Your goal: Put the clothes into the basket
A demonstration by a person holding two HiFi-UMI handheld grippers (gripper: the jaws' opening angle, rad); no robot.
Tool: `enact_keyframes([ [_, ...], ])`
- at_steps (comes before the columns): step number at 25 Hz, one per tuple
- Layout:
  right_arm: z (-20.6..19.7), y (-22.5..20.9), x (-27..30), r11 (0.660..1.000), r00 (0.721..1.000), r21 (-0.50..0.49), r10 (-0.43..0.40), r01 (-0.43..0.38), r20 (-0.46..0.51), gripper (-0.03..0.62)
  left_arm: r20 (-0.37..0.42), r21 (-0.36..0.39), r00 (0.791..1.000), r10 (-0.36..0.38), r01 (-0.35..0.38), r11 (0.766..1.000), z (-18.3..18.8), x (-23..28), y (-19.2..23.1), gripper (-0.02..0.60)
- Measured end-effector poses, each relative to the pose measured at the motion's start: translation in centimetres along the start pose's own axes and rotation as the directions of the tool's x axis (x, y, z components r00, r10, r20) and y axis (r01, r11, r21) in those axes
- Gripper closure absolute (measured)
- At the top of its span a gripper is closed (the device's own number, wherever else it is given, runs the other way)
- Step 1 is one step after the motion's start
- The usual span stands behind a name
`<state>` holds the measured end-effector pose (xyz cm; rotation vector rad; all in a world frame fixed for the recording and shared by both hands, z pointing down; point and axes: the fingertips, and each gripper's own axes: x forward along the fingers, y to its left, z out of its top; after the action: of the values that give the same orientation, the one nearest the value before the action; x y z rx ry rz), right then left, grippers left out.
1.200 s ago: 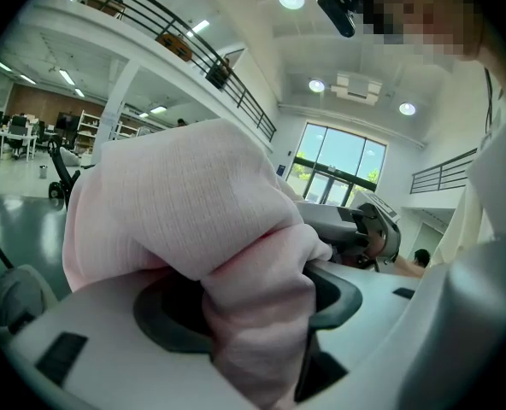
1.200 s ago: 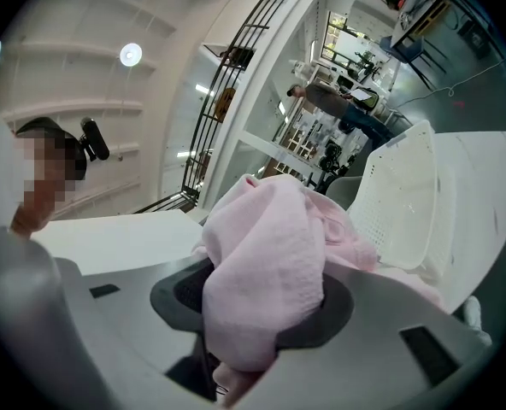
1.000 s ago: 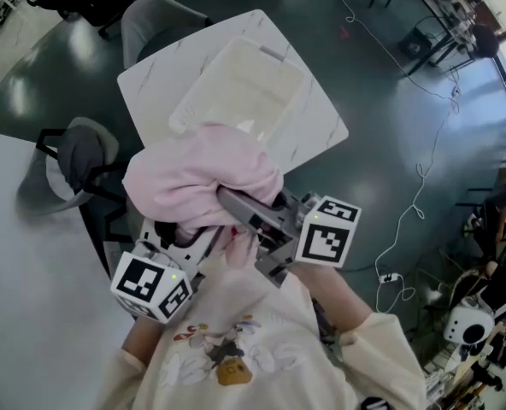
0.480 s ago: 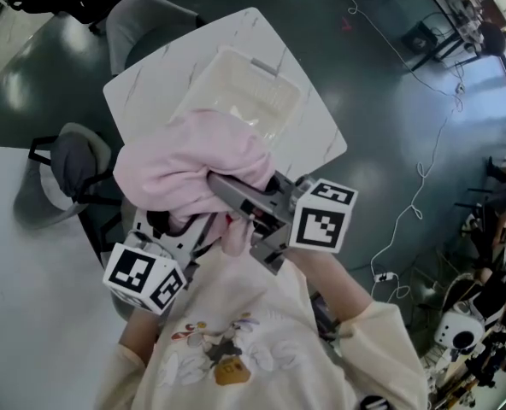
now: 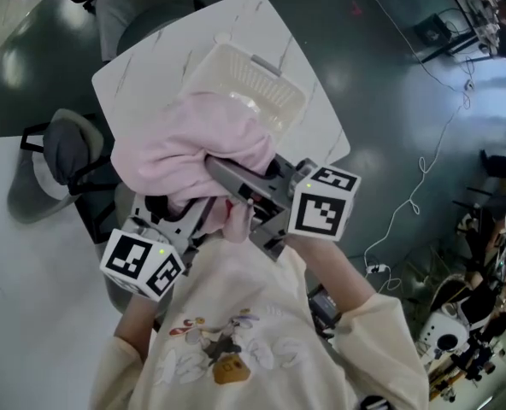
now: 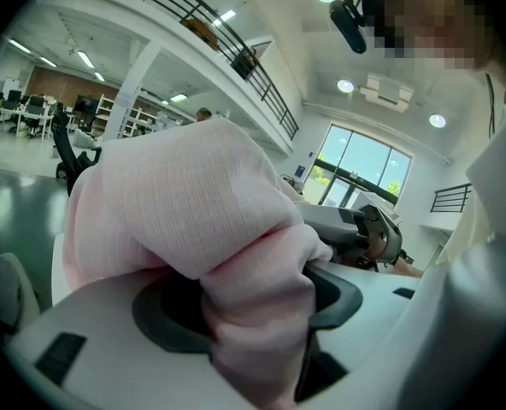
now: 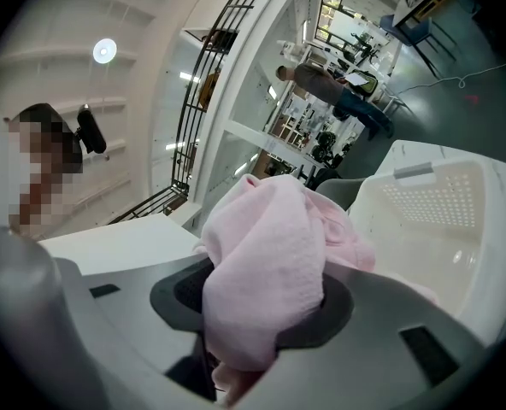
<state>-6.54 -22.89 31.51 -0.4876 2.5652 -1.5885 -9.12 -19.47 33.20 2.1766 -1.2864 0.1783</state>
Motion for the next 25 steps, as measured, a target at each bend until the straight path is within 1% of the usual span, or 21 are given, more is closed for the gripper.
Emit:
enact_keyframes([
  [6,0.5,-3.5,1.1,0.999,1.0,0.032,-0.012,0.013,-0.026,0.413,-0.02,-0.04,1.0,0.019,-0.02,0.999,-1.2,2.7,2.0,0.301],
  [15,0.9,-8.4,1.9,0.995,0.997,0.072,-0.06,0.063,-0.047,0.413,-0.052,-0.087,0.998,0.034,-0.038,0.996,-3.2,6.4,4.2,0.301],
  [20,0.4,-11.0,2.8,0.99,0.993,0.089,-0.106,0.111,-0.057,0.413,-0.086,-0.117,0.995,0.042,-0.052,0.992,-4.7,7.8,6.0,0.301],
  [25,0.2,-13.0,3.6,0.982,0.986,0.096,-0.161,0.166,-0.053,0.413,-0.099,-0.136,0.994,0.053,-0.066,0.989,-5.8,9.1,7.5,0.301],
])
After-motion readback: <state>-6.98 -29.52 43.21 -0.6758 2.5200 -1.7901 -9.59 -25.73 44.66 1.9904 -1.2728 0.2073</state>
